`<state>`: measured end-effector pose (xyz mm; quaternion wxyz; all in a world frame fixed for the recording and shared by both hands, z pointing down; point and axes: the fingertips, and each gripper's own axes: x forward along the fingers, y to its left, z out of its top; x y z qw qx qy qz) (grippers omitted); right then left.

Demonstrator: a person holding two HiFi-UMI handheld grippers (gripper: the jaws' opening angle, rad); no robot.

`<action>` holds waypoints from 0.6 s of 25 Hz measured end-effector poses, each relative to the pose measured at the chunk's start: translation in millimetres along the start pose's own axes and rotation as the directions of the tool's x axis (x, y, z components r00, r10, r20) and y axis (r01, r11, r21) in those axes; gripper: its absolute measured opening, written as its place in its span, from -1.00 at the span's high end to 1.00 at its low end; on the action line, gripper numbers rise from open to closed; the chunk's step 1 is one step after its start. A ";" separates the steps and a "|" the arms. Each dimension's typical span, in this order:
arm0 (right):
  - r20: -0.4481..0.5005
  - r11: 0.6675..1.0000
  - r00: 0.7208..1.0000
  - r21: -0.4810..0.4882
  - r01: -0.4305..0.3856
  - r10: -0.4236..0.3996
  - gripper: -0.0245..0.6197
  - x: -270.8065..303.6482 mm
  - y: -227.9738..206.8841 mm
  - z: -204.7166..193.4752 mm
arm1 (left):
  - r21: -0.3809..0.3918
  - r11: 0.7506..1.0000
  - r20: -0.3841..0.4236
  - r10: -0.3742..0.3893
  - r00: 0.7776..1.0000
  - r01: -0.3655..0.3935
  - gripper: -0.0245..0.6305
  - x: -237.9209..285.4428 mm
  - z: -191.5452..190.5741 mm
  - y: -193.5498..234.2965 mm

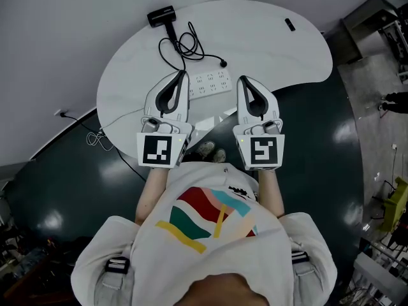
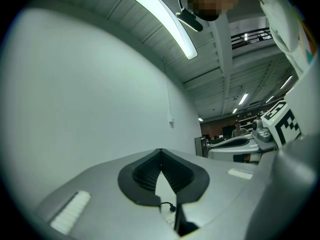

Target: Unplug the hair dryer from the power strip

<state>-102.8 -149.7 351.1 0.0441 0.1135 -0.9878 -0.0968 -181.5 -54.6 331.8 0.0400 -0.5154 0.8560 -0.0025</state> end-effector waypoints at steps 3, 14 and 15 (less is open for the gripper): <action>0.001 1.000 1.000 -0.009 0.001 -0.001 0.89 -0.2 -0.7 1.4 | 0.002 1.000 -0.002 -0.002 1.000 0.002 0.93 -0.5 0.5 0.8; 0.049 0.999 0.998 0.027 0.033 -0.034 0.89 0.3 -5.7 10.1 | -0.031 0.999 0.040 0.024 0.999 -0.023 0.93 1.5 4.8 9.1; 0.048 0.999 0.998 0.026 0.034 -0.035 0.89 0.0 -5.8 10.5 | -0.034 0.999 0.055 0.025 0.998 -0.023 0.93 1.6 6.0 10.1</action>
